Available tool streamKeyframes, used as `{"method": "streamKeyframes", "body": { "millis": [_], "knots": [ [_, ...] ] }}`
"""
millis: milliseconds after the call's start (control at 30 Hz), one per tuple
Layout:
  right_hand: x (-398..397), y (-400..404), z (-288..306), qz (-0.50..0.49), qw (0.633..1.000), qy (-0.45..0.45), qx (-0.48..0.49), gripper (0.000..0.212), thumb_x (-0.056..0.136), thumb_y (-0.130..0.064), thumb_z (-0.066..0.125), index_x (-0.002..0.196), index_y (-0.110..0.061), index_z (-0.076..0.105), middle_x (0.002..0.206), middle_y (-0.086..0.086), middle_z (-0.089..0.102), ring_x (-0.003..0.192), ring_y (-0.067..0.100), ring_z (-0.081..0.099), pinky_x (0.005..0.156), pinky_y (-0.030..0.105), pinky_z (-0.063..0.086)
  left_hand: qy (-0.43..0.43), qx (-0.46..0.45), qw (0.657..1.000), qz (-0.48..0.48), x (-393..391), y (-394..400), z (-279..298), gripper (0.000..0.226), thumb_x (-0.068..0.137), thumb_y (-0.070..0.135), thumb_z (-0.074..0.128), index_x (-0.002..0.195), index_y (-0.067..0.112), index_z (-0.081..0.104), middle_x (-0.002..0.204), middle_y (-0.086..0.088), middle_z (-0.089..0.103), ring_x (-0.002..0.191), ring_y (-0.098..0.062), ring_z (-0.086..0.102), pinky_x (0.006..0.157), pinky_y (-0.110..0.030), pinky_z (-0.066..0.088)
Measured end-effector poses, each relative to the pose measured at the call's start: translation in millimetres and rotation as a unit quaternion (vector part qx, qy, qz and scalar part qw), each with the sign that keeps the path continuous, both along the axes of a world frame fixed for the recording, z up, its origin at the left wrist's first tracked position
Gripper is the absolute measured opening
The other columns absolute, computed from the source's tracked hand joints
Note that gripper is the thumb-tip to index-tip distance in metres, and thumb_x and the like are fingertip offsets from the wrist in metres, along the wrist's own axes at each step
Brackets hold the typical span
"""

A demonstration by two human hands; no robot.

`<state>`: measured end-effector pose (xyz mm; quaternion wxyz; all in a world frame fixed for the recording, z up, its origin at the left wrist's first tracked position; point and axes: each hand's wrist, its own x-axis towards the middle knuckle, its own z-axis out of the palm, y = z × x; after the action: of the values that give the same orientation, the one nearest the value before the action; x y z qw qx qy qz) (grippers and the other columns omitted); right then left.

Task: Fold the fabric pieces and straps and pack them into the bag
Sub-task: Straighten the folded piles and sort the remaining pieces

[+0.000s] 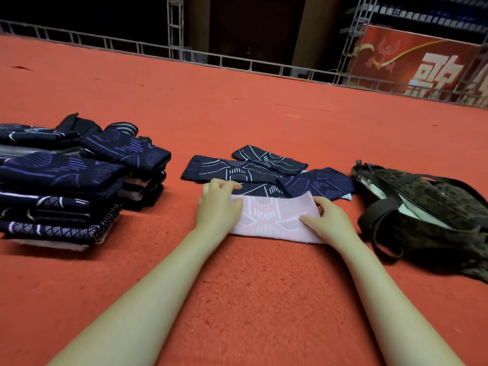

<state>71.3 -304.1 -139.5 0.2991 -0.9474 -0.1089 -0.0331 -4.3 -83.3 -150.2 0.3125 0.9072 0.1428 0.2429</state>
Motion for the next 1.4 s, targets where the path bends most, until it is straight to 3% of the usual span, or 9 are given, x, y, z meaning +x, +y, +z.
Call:
{"method": "streamKeyframes", "body": {
  "millis": [233, 400, 500, 600, 867, 1100, 1200, 1267, 1400],
  "knots": [
    [-4.7, 2.2, 5.7, 0.002, 0.986, 0.009, 0.169, 0.037, 0.082, -0.014, 0.065, 0.118, -0.02, 0.062, 0.097, 0.002, 0.065, 0.08, 0.015, 0.056, 0.065, 0.028, 0.042, -0.036, 0.021, 0.994, -0.104, -3.2, -30.0, -3.8, 0.029, 0.088, 0.023, 0.058, 0.116, 0.026, 0.061, 0.113, 0.002, 0.051, 0.115, -0.016, 0.039, 0.096, -0.031, 0.037],
    [-20.0, 9.2, 16.1, 0.09, 0.899, 0.122, 0.411, 0.02, 0.093, -0.025, 0.057, 0.104, -0.015, 0.071, 0.089, 0.0, 0.071, 0.076, 0.015, 0.063, 0.063, 0.025, 0.049, 0.063, 0.058, 0.987, -0.139, 3.4, -25.7, -11.6, 0.038, 0.09, 0.025, 0.053, 0.128, 0.026, 0.052, 0.122, 0.0, 0.05, 0.121, -0.019, 0.038, 0.096, -0.033, 0.038],
    [-20.4, 17.7, 9.0, 0.146, 0.925, 0.102, 0.336, 0.022, 0.093, -0.016, 0.054, 0.105, -0.014, 0.072, 0.099, 0.004, 0.073, 0.089, 0.017, 0.066, 0.077, 0.026, 0.052, 0.021, -0.023, 0.992, -0.126, 6.3, -22.8, -8.9, 0.039, 0.091, 0.02, 0.048, 0.129, 0.025, 0.05, 0.109, 0.001, 0.061, 0.107, -0.019, 0.053, 0.091, -0.035, 0.044],
    [-20.4, 24.9, 0.6, 0.154, 0.965, 0.004, 0.213, 0.025, 0.084, -0.003, 0.062, 0.1, -0.019, 0.072, 0.105, -0.004, 0.068, 0.09, -0.001, 0.062, 0.076, 0.006, 0.043, 0.009, -0.139, 0.983, -0.116, 6.2, -23.4, -4.5, 0.037, 0.097, 0.022, 0.038, 0.133, 0.025, 0.045, 0.097, 0.001, 0.069, 0.097, -0.016, 0.062, 0.091, -0.032, 0.045],
    [-27.2, 36.3, -10.6, 0.237, 0.953, -0.043, 0.186, 0.029, 0.081, -0.001, 0.068, 0.093, -0.027, 0.069, 0.099, -0.003, 0.058, 0.089, 0.001, 0.06, 0.081, 0.012, 0.045, 0.009, -0.186, 0.977, -0.104, 1.9, -25.8, 5.4, 0.043, 0.093, 0.032, 0.052, 0.134, 0.024, 0.044, 0.069, 0.01, 0.059, 0.081, -0.015, 0.059, 0.079, -0.031, 0.045],
    [-24.5, 42.8, -21.5, 0.217, 0.968, -0.11, 0.058, 0.034, 0.086, -0.021, 0.068, 0.12, -0.019, 0.064, 0.122, -0.004, 0.048, 0.119, 0.009, 0.041, 0.101, 0.017, 0.026, 0.029, -0.044, 0.995, -0.084, -1.0, -20.1, 0.4, 0.055, 0.089, 0.02, 0.052, 0.14, 0.031, 0.037, 0.092, -0.002, 0.064, 0.092, -0.023, 0.059, 0.081, -0.036, 0.047],
    [-25.3, 43.8, -23.0, 0.204, 0.974, -0.085, 0.05, 0.042, 0.088, -0.026, 0.065, 0.128, -0.017, 0.058, 0.132, 0.0, 0.045, 0.124, 0.012, 0.041, 0.107, 0.029, 0.034, 0.051, 0.058, 0.996, -0.053, -0.7, -17.0, -1.9, 0.044, 0.09, 0.023, 0.048, 0.134, 0.029, 0.047, 0.112, -0.004, 0.06, 0.111, -0.026, 0.05, 0.094, -0.035, 0.039],
    [-26.1, 44.5, -20.8, 0.19, 0.977, -0.072, 0.069, 0.043, 0.089, -0.024, 0.063, 0.13, -0.014, 0.055, 0.13, 0.001, 0.047, 0.117, 0.011, 0.047, 0.103, 0.027, 0.039, 0.076, 0.112, 0.99, -0.036, 0.2, -17.7, -4.2, 0.041, 0.092, 0.025, 0.045, 0.132, 0.028, 0.049, 0.119, -0.006, 0.054, 0.117, -0.027, 0.044, 0.1, -0.037, 0.033],
    [-26.6, 46.2, -12.2, 0.144, 0.98, -0.031, 0.132, 0.045, 0.089, -0.016, 0.063, 0.132, -0.013, 0.052, 0.112, -0.003, 0.059, 0.086, 0.006, 0.056, 0.071, 0.0, 0.038, 0.088, 0.146, 0.985, -0.034, 0.7, -18.4, -6.9, 0.041, 0.094, 0.029, 0.042, 0.135, 0.028, 0.046, 0.122, -0.005, 0.046, 0.118, -0.025, 0.037, 0.101, -0.037, 0.03]
  ]
}}
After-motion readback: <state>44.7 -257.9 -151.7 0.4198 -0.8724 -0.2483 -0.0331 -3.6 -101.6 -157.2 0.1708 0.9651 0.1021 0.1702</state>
